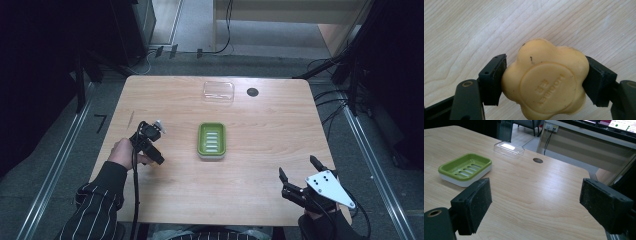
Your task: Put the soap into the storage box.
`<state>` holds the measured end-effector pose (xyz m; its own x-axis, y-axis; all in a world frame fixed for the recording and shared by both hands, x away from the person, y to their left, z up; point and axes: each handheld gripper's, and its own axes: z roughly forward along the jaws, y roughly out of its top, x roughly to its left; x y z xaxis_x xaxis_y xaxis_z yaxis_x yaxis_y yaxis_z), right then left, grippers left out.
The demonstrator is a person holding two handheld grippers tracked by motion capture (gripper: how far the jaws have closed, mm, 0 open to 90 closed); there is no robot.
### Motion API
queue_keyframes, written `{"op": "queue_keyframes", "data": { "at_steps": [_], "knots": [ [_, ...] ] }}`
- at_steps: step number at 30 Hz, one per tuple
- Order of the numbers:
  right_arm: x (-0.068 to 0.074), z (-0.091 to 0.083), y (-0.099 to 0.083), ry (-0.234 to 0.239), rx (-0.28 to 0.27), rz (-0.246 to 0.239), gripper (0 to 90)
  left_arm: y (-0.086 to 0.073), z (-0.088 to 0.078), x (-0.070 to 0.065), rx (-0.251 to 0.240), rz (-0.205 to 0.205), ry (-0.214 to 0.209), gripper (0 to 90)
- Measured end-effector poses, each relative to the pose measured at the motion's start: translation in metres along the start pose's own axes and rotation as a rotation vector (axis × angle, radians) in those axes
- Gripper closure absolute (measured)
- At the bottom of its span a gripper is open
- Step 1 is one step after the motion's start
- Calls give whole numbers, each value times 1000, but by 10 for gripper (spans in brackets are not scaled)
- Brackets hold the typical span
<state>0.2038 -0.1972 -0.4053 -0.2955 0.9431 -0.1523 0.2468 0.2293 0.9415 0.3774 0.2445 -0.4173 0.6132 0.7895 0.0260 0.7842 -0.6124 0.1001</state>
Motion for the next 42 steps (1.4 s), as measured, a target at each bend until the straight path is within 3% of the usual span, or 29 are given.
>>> {"op": "queue_keyframes", "data": {
  "at_steps": [25, 42],
  "knots": [
    [-10, -22, -10, -79, 19, 25, 112, 55, -2, -24, -5, 132, -17, 280],
    [-14, -32, -14, -112, 26, 36, 112, 73, -8, -32, -21, 182, -19, 280]
  ]
}}
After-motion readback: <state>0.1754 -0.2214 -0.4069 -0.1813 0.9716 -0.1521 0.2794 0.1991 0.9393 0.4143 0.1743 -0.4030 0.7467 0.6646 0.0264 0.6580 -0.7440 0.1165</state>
